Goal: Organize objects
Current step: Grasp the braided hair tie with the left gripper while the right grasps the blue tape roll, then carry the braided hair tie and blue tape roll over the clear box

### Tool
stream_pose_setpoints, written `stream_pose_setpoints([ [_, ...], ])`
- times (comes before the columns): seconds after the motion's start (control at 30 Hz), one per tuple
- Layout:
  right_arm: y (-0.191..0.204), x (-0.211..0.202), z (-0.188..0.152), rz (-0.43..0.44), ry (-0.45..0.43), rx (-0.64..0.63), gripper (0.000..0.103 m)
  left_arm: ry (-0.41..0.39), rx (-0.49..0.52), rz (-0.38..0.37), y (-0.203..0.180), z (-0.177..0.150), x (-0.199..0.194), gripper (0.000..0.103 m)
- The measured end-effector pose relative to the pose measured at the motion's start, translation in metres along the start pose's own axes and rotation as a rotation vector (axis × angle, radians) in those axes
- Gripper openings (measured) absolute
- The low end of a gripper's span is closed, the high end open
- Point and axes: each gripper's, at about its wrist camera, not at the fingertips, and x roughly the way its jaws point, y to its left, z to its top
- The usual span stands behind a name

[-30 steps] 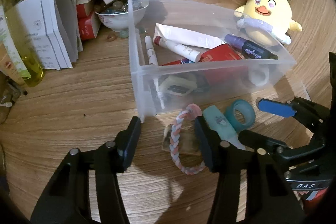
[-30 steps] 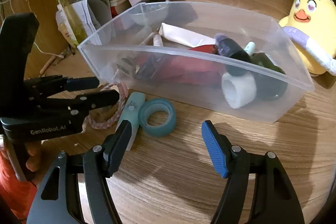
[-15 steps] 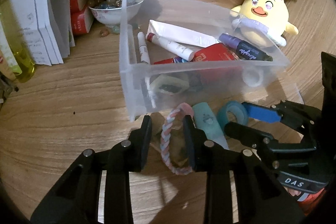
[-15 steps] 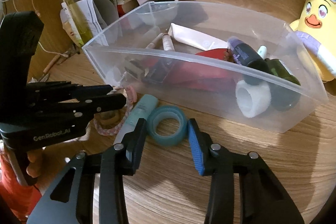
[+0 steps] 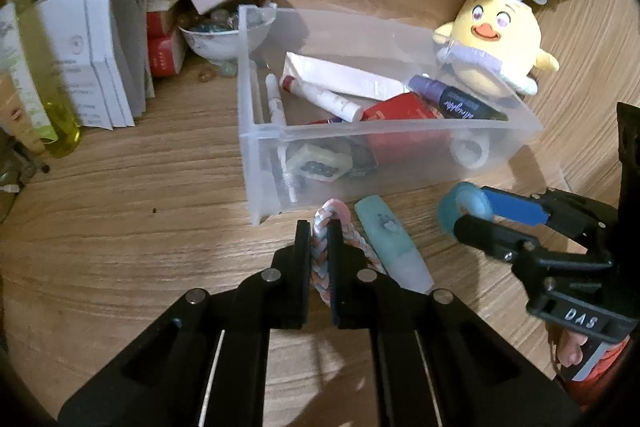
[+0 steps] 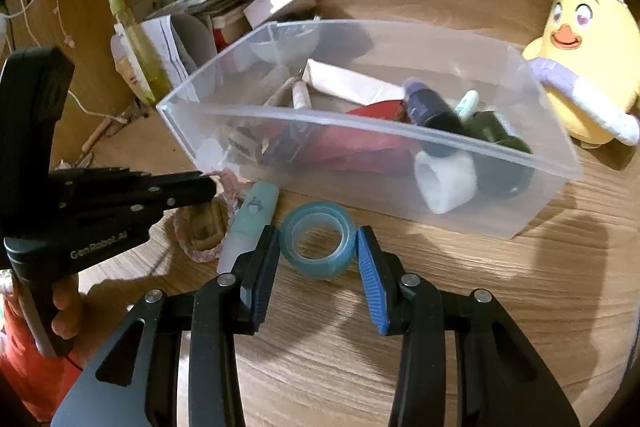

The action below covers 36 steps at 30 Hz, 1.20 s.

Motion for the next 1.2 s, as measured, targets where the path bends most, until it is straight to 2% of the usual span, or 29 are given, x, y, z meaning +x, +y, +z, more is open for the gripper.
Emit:
stream_pose_setpoints([
  [0.5, -0.013, -0.040, -0.001, -0.019, -0.097, 0.037, 0.036, -0.113, 0.003, 0.001, -0.008, -0.003, -0.045, 0.007],
  [0.77, -0.014, -0.057, 0.001, -0.028, -0.139, 0.031, 0.036, -0.127, 0.015, 0.000, -0.013, -0.003, -0.054, 0.007],
  [1.2, -0.027, -0.081, 0.020, -0.050, -0.222, 0.051, 0.036, -0.244, -0.003, -0.008, -0.021, 0.023, -0.082, 0.007],
])
